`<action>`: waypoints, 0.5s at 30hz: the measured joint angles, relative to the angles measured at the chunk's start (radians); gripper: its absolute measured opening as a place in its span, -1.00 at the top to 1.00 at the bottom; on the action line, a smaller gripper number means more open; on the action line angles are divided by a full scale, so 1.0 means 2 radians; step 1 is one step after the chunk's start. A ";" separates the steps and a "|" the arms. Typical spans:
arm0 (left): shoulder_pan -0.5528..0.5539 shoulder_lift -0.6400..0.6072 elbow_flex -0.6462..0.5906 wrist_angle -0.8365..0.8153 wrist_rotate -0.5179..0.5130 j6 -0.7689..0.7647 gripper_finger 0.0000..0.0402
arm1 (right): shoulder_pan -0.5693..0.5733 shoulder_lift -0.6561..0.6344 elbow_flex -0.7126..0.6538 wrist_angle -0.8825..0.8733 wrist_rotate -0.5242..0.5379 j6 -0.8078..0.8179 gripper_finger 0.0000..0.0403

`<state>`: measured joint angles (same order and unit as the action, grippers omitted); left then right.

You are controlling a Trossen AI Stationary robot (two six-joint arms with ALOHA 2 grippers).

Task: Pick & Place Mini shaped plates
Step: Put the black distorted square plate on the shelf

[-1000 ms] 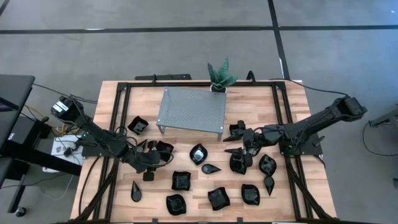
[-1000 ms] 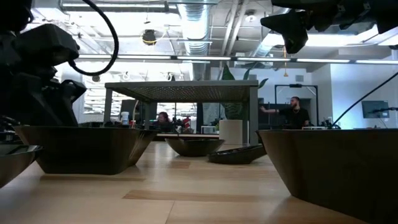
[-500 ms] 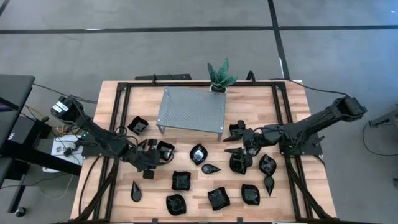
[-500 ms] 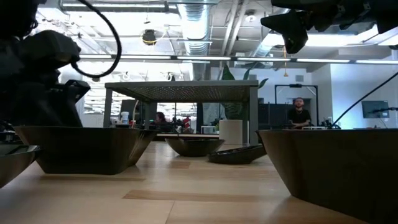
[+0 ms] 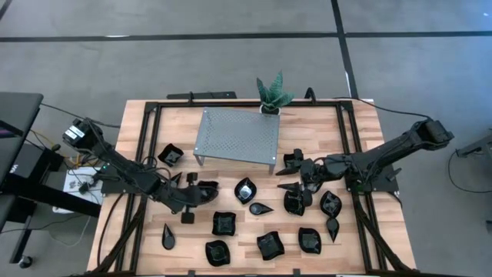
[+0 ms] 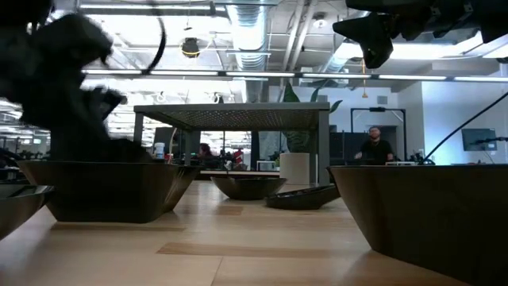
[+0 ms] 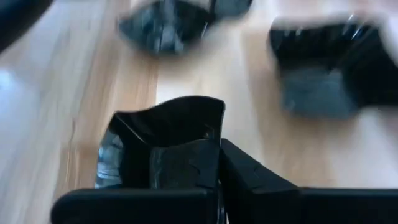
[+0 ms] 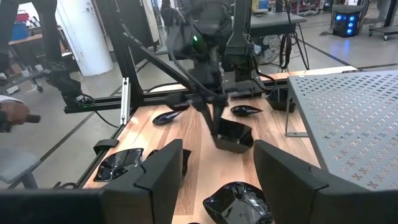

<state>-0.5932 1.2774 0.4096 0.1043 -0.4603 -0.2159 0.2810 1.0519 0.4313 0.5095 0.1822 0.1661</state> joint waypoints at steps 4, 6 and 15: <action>-0.002 0.000 0.069 -0.002 -0.002 0.077 0.97 | 0.000 0.000 0.000 0.000 0.000 0.000 0.05; 0.000 0.000 0.102 -0.008 -0.014 0.135 0.97 | 0.000 0.000 0.000 0.000 0.000 0.000 0.06; 0.124 -0.001 0.167 -0.019 -0.071 0.334 0.97 | 0.000 0.000 0.000 0.000 0.000 0.000 0.09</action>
<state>-0.3446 1.2762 0.7433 0.0657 -0.6019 0.4531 0.2810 1.0520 0.4313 0.5095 0.1825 0.1661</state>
